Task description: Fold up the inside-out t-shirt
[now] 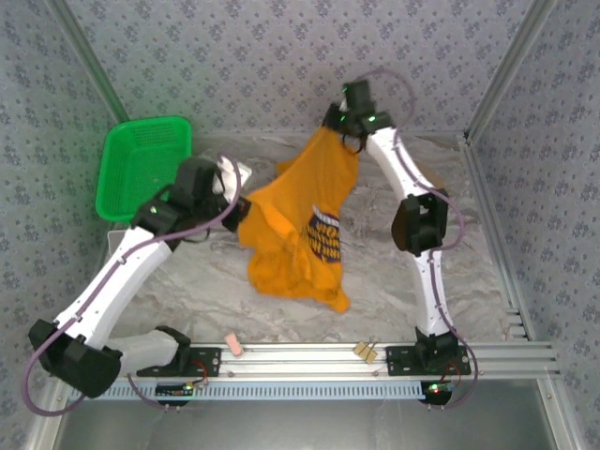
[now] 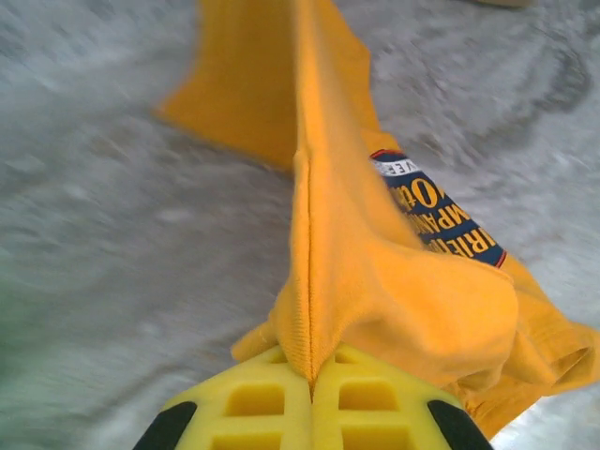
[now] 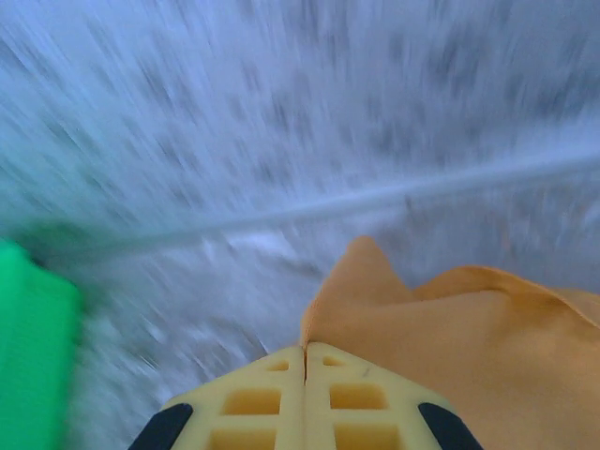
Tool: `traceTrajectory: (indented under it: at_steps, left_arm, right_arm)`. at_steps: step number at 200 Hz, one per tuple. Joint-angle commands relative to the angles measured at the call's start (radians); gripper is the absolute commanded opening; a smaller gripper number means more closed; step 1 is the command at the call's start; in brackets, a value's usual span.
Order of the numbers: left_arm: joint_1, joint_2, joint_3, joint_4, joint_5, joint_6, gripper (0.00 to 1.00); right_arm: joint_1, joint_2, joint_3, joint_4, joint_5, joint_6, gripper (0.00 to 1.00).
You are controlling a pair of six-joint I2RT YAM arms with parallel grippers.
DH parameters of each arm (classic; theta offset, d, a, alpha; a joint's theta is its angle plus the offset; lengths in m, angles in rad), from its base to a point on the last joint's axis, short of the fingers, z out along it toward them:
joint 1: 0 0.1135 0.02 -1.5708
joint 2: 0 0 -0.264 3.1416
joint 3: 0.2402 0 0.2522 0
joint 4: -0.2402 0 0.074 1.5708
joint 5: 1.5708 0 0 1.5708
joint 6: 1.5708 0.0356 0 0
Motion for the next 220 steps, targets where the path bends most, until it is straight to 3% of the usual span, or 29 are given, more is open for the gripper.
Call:
traceTrajectory:
  at_steps: [1, 18, 34, 52, 80, 104, 120, 137, 156, 180, 183, 211, 220]
  left_arm:
    - [0.030, 0.052, 0.223, -0.094, -0.151, 0.317, 0.00]
    - [0.025, 0.104, 0.382, -0.093, -0.267, 0.459, 0.00]
    - [0.017, 0.126, 0.488, -0.085, -0.235, 0.496, 0.00]
    - [-0.045, 0.103, 0.460, -0.062, -0.196, 0.594, 0.00]
    - [-0.185, 0.015, 0.176, -0.006, -0.256, 0.687, 0.00]
    - [-0.416, -0.007, -0.115, -0.010, -0.294, 0.648, 0.00]
    - [-0.557, 0.009, -0.307, 0.050, -0.251, 0.532, 0.00]
    - [-0.650, 0.049, -0.448, 0.119, -0.225, 0.406, 0.00]
    - [-0.706, 0.103, -0.479, 0.100, -0.257, 0.329, 0.00]
    - [-0.725, 0.135, -0.454, 0.037, -0.283, 0.315, 0.00]
    - [-0.725, 0.134, -0.450, 0.031, -0.286, 0.315, 0.00]
    - [-0.726, 0.118, -0.434, 0.025, -0.306, 0.300, 0.00]
    - [-0.728, 0.109, -0.435, 0.030, -0.307, 0.298, 0.00]
  right_arm:
    - [-0.058, -0.121, 0.107, -0.005, -0.066, 0.094, 0.00]
    - [-0.069, -0.244, 0.014, 0.019, -0.041, 0.065, 0.00]
    - [-0.068, -0.405, -0.195, 0.094, -0.004, 0.030, 0.00]
    - [-0.065, -0.616, -0.505, 0.185, 0.092, -0.018, 0.00]
    - [-0.048, -0.908, -1.068, 0.292, 0.272, 0.038, 0.00]
    - [-0.031, -1.051, -1.540, 0.324, 0.341, 0.220, 0.00]
    - [-0.026, -1.077, -1.731, 0.312, 0.301, 0.283, 0.25]
    - [-0.050, -1.080, -1.802, 0.212, 0.282, 0.269, 0.37]
    - [-0.114, -1.064, -1.758, 0.062, 0.273, 0.229, 0.45]
    - [-0.185, -1.033, -1.676, 0.035, 0.207, 0.159, 0.48]
    - [-0.193, -1.028, -1.668, 0.036, 0.204, 0.156, 0.53]
    - [-0.257, -0.957, -1.614, 0.032, 0.147, 0.180, 0.56]
    - [-0.259, -0.938, -1.601, 0.004, 0.181, 0.202, 0.57]
